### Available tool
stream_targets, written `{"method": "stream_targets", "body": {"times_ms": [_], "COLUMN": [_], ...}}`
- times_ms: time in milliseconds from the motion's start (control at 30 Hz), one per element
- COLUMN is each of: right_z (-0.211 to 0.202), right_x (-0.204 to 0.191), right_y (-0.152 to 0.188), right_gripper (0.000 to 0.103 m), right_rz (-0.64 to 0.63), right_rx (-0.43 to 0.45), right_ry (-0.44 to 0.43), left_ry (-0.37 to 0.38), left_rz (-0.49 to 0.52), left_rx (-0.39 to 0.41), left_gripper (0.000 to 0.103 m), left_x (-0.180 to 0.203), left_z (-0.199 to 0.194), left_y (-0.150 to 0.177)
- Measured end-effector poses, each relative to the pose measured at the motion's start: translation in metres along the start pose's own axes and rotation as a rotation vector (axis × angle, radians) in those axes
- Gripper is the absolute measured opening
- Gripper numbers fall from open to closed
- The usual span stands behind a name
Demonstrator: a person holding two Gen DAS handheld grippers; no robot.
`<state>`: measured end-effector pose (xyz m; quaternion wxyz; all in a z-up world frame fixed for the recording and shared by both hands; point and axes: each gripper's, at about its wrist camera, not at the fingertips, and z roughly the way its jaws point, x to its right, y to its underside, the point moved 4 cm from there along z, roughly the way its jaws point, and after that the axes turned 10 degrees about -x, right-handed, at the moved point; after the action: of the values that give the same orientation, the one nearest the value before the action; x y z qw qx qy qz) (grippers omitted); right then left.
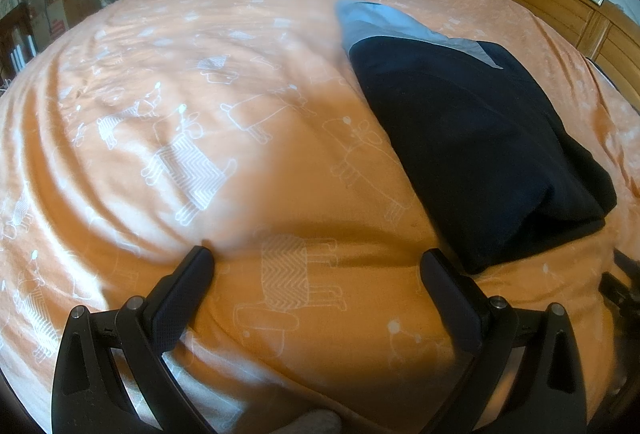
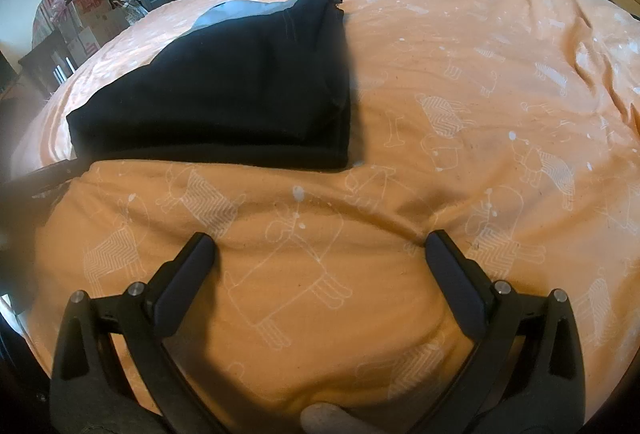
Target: Fold small clothes
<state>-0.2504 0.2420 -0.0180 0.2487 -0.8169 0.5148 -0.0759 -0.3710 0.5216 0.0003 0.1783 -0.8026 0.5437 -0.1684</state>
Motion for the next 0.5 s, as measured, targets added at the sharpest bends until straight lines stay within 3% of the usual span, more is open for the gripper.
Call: {"method": "stream_targets", "body": {"times_ms": [500], "right_z": [0.0007], "right_x": [0.0002], "right_y": [-0.0003], "right_gripper": [0.103], "right_rz": [-0.002], "right_rx": [-0.001], "right_ry": [0.002], "left_ry": [0.002], "left_rz": [0.0], "left_rx": [0.0], "left_gripper": [0.103], "left_x": [-0.0002], "left_z": [0.0002], "left_y": [-0.0003]}}
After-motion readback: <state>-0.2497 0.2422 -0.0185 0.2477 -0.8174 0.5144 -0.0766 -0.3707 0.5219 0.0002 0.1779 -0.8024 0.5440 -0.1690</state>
